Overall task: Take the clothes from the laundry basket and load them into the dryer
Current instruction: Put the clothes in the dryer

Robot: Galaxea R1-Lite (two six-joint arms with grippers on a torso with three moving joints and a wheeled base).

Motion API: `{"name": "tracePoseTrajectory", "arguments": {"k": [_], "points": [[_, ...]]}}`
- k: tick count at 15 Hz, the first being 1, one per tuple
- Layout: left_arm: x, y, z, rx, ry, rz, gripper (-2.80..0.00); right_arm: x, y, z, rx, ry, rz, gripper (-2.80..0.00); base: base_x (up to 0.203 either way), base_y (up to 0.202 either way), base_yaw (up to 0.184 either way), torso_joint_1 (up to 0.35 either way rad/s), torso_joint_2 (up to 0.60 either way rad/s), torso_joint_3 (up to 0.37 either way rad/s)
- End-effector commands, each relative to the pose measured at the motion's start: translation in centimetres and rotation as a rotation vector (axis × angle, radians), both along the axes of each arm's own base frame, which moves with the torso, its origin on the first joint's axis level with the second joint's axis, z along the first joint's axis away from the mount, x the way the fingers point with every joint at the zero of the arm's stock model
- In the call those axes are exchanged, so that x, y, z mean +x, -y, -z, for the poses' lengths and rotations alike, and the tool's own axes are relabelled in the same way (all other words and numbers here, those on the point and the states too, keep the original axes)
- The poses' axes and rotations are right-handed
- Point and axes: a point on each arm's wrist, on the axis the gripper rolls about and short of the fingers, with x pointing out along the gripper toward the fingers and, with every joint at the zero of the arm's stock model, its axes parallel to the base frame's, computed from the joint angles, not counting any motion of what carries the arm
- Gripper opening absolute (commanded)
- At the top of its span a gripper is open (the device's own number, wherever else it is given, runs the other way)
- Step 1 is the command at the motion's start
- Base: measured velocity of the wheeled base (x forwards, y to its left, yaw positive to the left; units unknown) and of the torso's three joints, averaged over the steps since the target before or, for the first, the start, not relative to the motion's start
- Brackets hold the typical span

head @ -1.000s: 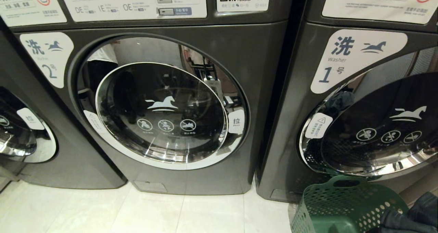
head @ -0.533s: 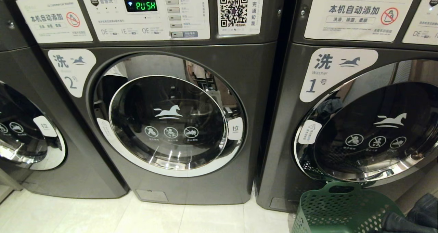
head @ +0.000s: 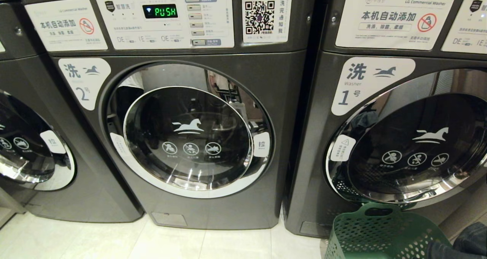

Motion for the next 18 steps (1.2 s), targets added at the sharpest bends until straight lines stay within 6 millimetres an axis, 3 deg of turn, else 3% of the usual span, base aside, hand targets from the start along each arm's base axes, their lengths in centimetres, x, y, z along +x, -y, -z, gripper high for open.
{"name": "tracePoseTrajectory", "arguments": {"k": [1,5,18], "points": [[-0.01,0.0,0.03,0.0,0.001,0.0,-2.8,0.01,0.0,0.0,0.0,-0.001,-0.001,-2.8,0.0,0.0,0.0,0.0,0.0,0.0],[-0.01,0.0,0.03,0.0,0.001,0.0,-2.8,0.01,0.0,0.0,0.0,-0.001,0.0,-2.8,0.0,0.0,0.0,-0.006,-0.2,-0.321],[-0.02,0.0,-0.01,0.0,0.003,0.0,-2.8,0.01,0.0,0.0,0.0,-0.001,-0.001,-2.8,0.0,0.0,0.0,0.093,-0.48,-0.359]]}}
